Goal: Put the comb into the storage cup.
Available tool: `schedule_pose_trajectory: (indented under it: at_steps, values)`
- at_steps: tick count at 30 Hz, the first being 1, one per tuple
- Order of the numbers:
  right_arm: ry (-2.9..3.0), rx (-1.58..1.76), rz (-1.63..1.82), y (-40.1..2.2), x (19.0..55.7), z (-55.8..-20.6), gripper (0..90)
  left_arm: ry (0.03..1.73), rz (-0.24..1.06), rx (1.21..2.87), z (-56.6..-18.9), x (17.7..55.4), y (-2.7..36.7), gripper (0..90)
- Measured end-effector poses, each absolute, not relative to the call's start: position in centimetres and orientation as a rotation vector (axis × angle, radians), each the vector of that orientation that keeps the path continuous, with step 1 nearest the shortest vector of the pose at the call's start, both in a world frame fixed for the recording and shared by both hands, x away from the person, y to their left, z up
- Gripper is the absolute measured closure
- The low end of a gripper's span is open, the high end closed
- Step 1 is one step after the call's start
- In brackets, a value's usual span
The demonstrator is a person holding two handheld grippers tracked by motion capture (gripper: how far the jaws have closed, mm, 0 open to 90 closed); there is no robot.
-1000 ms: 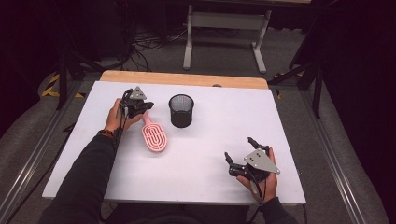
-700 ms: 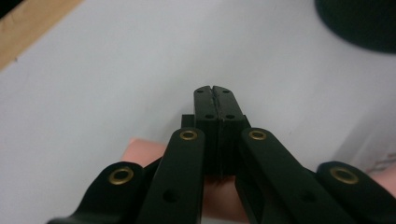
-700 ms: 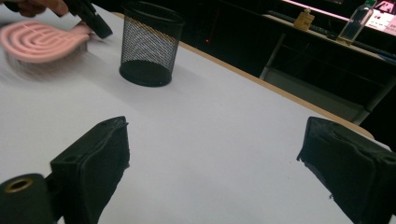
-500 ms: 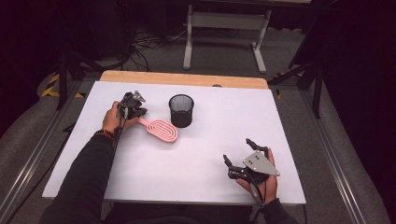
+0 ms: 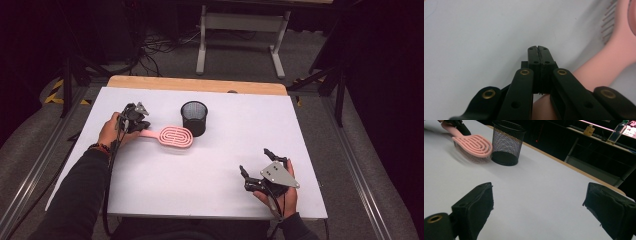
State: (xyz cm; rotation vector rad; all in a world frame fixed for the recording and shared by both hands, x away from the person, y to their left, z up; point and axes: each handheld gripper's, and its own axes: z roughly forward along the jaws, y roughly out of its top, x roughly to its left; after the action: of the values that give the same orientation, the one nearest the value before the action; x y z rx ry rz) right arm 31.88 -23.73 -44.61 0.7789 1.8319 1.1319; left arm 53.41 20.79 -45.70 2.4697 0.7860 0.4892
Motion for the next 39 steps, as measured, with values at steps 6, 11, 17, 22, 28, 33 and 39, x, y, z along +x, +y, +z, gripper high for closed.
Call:
schedule_pose_trajectory:
  at_steps: [6, 11, 17, 22, 28, 33, 39]
  values:
    - [1.840, 0.777, 1.131, -23.7, 31.9, -44.6, 8.8, 0.751, 0.452, 2.493, -45.5, 51.8, 21.2, 89.8]
    - [1.848, 0.776, 1.126, -23.6, 31.9, -44.7, 8.9, 0.725, 0.443, 2.514, -45.2, 50.6, 21.7, 89.7]
    - [1.852, 0.779, 1.118, -23.5, 31.9, -44.7, 8.9, 0.749, 0.434, 2.523, -45.6, 50.1, 22.7, 89.6]
    - [1.859, 0.781, 1.115, -23.5, 32.0, -44.8, 8.9, 0.755, 0.366, 2.506, -45.6, 49.6, 23.7, 89.7]
    - [1.877, 0.778, 1.113, -23.5, 32.2, -44.9, 8.9, 0.741, 0.321, 2.525, -45.5, 48.6, 23.9, 89.3]
    - [1.885, 0.773, 1.127, -23.5, 32.1, -44.9, 9.3, 0.719, 0.305, 2.511, -45.6, 47.6, 23.8, 87.3]
    - [1.898, 0.763, 1.117, -23.3, 32.1, -44.9, 9.3, 0.709, 0.336, 2.473, -45.4, 47.1, 23.8, 86.5]
